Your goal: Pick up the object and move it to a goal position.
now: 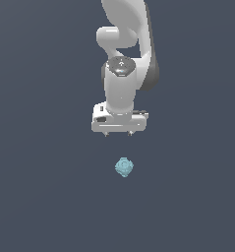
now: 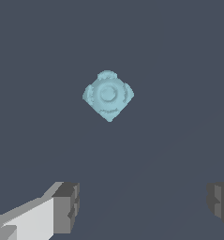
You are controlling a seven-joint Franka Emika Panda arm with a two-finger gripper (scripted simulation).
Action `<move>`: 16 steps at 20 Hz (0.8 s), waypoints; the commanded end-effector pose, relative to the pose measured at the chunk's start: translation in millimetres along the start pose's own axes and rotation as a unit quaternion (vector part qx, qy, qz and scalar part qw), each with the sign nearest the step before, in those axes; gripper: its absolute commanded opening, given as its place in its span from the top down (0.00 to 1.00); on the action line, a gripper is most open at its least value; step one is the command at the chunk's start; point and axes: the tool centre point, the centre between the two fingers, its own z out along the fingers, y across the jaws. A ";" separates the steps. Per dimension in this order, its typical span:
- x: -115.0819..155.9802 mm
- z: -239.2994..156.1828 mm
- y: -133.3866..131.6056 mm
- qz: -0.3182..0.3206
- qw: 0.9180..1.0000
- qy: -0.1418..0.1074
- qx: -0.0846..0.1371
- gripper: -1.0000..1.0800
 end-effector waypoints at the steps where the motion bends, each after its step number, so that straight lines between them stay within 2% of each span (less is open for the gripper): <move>1: 0.0 0.0 0.0 0.000 1.000 0.000 0.000 0.04; 10: -2.7 1.2 -11.1 -0.033 0.999 -0.009 -0.006 0.04; 16: -1.9 1.6 -10.8 -0.029 1.000 -0.009 -0.006 0.04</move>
